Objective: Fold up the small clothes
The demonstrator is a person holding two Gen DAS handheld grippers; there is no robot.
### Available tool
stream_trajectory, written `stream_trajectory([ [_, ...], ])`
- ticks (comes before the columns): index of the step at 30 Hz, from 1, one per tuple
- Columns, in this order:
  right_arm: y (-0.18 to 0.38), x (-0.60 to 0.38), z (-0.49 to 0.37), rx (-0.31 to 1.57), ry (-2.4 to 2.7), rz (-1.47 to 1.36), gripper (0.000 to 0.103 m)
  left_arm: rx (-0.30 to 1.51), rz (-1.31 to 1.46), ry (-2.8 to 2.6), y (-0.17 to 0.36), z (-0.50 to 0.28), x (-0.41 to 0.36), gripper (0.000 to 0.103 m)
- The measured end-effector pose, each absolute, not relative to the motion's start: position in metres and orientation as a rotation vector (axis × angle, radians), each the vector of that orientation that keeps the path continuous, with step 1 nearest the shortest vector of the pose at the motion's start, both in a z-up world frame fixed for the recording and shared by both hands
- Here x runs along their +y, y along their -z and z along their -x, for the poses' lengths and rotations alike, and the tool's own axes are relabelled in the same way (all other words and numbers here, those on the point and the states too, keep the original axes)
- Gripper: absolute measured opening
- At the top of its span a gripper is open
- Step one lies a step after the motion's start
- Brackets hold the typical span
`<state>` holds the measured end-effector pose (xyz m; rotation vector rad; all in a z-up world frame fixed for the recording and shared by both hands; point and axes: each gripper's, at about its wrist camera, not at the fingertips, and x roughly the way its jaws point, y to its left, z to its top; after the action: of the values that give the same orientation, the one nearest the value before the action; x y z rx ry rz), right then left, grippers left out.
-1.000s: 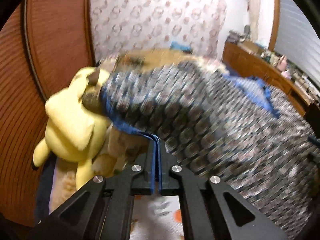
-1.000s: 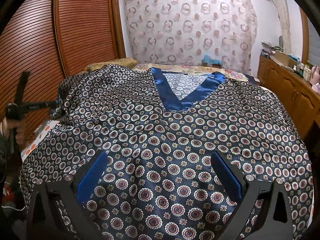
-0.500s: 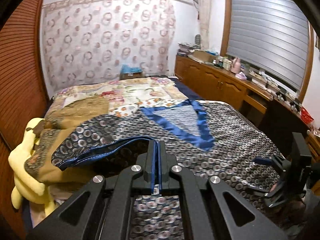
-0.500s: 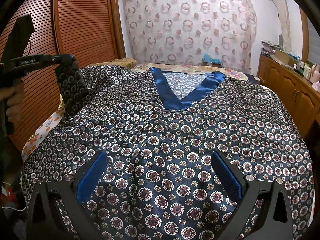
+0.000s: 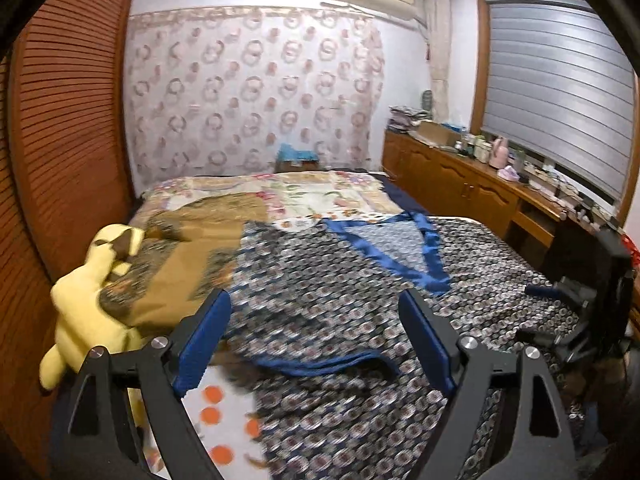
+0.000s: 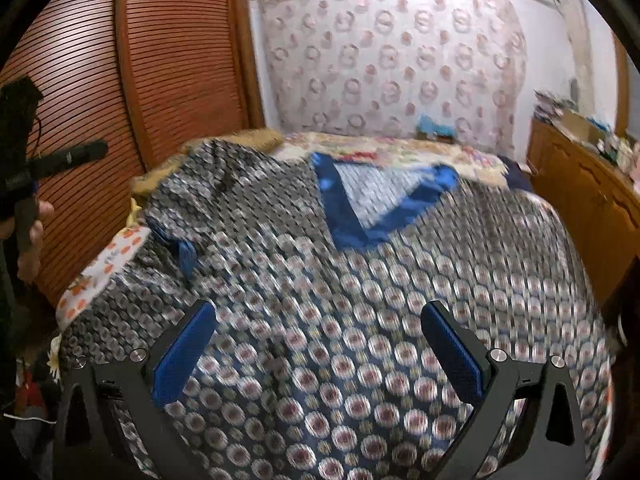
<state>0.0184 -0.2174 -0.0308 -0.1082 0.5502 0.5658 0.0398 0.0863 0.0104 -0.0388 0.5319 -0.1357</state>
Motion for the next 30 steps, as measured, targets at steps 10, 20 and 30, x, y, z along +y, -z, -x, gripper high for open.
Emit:
stream_trajectory([
  [10,0.001,-0.136,-0.045,0.427,-0.750,0.213,0.096,0.532,0.049,-0.005,0.010,-0.010,0.117,0.086],
  [20,0.030,-0.025,-0.093,0.554,-0.949,0.340,0.075,0.548,0.095,-0.062,0.028,0.006,0.145,0.086],
  [30,0.067,0.041,-0.116,0.675,-0.910,0.483,0.034,0.565,0.133,-0.068,0.043,0.011,0.154,0.086],
])
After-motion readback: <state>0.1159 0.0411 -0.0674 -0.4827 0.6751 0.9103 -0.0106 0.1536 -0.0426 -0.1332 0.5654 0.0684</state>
